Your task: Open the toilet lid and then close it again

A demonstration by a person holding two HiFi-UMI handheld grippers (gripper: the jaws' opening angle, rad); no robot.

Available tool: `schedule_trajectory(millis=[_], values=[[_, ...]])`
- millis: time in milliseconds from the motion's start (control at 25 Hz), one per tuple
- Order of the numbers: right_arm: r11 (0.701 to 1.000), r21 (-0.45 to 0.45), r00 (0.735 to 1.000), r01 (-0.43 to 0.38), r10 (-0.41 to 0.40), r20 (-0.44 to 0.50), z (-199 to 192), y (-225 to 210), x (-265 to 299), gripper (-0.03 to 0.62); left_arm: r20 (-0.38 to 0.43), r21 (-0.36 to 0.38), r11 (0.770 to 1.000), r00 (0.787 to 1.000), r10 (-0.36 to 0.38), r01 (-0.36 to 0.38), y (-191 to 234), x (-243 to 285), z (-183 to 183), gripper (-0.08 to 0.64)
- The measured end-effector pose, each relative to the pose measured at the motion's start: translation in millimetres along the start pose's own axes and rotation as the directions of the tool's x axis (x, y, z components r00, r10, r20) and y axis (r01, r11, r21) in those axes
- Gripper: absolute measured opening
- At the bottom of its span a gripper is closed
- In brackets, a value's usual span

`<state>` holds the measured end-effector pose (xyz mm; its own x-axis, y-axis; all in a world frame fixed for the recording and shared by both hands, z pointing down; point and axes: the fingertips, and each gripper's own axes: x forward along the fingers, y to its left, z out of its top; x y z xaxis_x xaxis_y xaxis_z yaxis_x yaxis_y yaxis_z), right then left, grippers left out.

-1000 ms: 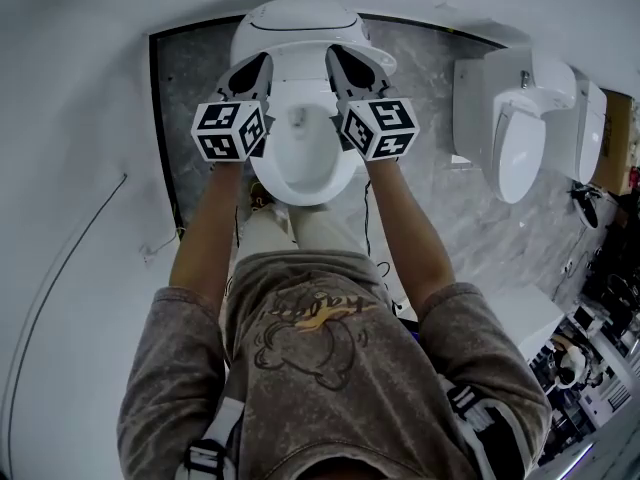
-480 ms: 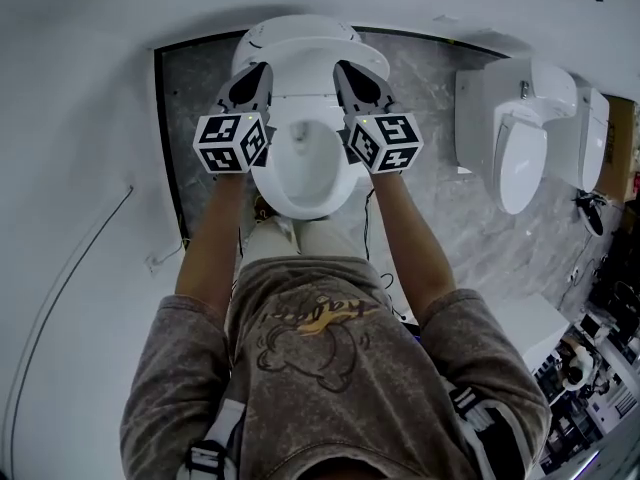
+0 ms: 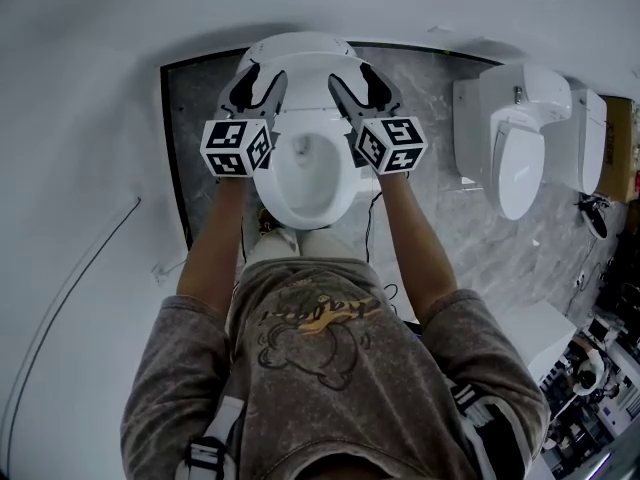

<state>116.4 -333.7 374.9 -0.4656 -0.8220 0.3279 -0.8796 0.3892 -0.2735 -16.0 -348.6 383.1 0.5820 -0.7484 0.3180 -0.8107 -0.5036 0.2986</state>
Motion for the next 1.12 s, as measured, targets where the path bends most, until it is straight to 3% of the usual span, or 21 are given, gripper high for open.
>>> schedule_trajectory(millis=[80,400,840,1120], values=[[1.000,-0.010,1.000,-0.001,0.001,-0.017,1.8,-5.4,3.1,0.279,-0.009,0.020,1.000,1.000,-0.021,0.021,-2.5,6.7,3.8,0.230],[0.999,-0.037,0.992,-0.037,0.032,-0.123,-11.8,-31.4,25.9,0.279,-0.093,0.074,0.995,0.994,-0.056,0.062,0.3,36.9,-4.4,0.237],[0.995,-0.033,0.982,-0.091,0.084,-0.166,-20.4,-29.1,32.4,0.278,-0.142,0.061,0.996,0.989,-0.048,0.058,5.9,42.3,-19.0,0.238],[0.996,0.000,0.986,-0.094,0.093,-0.141,-21.6,-14.4,6.8,0.278,-0.137,-0.008,0.997,0.988,-0.078,0.077,-5.8,16.6,-19.7,0.238]])
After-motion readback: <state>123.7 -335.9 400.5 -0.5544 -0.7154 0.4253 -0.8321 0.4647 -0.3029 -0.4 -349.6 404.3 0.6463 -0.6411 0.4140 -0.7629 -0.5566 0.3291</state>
